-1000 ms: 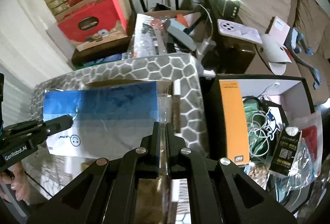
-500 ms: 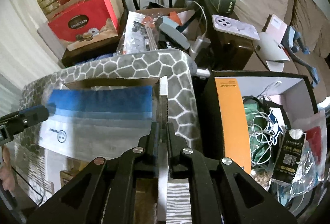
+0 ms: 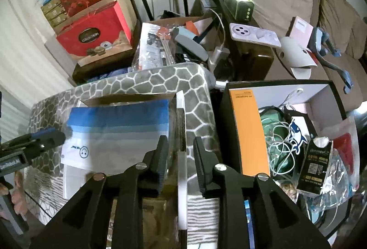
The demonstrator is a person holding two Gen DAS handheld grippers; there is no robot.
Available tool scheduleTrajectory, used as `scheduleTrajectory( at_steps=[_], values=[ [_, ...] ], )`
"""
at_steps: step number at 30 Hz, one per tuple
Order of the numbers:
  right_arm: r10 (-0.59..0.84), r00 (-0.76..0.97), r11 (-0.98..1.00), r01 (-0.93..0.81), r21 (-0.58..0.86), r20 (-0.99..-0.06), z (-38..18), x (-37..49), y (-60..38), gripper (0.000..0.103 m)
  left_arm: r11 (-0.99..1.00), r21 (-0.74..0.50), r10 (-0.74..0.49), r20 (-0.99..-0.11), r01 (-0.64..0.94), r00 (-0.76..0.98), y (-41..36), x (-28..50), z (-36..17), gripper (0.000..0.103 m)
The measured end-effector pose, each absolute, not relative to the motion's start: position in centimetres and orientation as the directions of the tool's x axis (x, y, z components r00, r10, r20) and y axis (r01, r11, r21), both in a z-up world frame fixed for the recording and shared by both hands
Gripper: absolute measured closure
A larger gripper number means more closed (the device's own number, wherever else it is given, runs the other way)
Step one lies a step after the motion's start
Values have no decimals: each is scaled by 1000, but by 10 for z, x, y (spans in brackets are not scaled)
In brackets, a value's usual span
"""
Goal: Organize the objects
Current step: 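Lower the zip bag upright into the box and open the left tool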
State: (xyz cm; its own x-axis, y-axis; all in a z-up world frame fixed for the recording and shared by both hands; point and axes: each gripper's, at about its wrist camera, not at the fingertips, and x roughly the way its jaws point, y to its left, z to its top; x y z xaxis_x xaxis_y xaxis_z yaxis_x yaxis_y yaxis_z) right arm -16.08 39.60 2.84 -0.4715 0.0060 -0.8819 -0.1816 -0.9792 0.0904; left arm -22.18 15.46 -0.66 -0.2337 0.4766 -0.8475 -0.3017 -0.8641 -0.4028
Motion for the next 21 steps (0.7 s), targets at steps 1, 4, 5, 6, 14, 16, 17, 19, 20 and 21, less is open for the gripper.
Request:
scheduleTrajectory(
  at_steps=[1,4,5,6,14,16,17,19,20,21],
  values=[
    [9,-466,-979,-183,86,-885,26,-160,396,79,-862,-406,479,-847,-302,-229,157,-221,-8,49],
    [10,-452,-978,-190,85,-892,21,-157,398,79,-858,-410,485,-846,-310,-222,161,-218,-10,49],
    [7,-449,-977,-194,90,-893,20,-155,398,79,-859,-404,482,-845,-314,-231,160,-216,-8,49],
    [3,-447,-976,-197,95,-894,20,-153,399,77,-861,-401,480,-844,-314,-239,158,-215,-7,48],
    [7,-468,-985,-157,75,-884,27,-120,389,57,-853,-429,508,-813,-298,-283,116,-197,11,30],
    [-15,-469,-985,-144,93,-883,26,-109,386,49,-852,-428,509,-812,-302,-284,107,-187,10,26],
    [-19,-469,-985,-142,97,-883,26,-105,385,49,-851,-428,509,-813,-303,-282,105,-183,9,25],
    [-22,-467,-986,-134,95,-884,24,-97,381,48,-854,-422,503,-819,-304,-277,100,-173,5,22],
    [-20,-465,-987,-134,92,-885,23,-92,380,48,-856,-418,499,-822,-304,-275,99,-168,4,21],
    [-19,-465,-986,-137,93,-885,22,-89,379,47,-856,-416,498,-822,-306,-276,97,-162,2,20]
  ],
)
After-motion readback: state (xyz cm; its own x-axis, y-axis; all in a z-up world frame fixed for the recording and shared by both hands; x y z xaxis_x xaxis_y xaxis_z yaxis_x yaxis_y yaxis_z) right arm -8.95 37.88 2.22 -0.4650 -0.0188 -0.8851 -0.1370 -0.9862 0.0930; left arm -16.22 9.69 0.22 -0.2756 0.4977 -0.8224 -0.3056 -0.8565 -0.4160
